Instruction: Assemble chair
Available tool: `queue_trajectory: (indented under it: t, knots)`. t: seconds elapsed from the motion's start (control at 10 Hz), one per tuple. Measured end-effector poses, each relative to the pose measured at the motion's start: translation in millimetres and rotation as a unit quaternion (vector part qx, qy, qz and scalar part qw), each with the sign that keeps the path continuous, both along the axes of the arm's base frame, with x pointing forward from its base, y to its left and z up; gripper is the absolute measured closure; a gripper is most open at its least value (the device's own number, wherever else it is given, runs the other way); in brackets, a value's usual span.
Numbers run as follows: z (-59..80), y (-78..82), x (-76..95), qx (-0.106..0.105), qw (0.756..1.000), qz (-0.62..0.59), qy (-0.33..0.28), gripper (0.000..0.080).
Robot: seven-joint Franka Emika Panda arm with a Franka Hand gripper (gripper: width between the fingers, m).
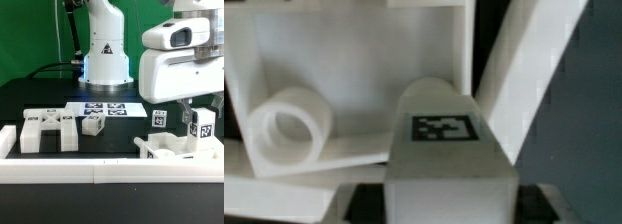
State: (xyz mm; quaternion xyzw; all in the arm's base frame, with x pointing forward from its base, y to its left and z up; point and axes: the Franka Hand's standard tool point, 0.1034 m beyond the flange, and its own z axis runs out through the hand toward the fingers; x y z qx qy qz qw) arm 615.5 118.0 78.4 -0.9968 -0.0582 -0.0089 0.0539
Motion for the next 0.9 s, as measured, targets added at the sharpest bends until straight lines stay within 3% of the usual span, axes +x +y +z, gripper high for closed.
queue_trajectory:
  t: [0.4, 0.9]
  knots:
    - [-0.6, -0.5, -0.1, 0.011, 0.976, -0.215, 0.026, 0.0509]
    - [-1.1, 0.6, 2.0, 0.018, 0.897, -0.44, 0.047, 0.0508]
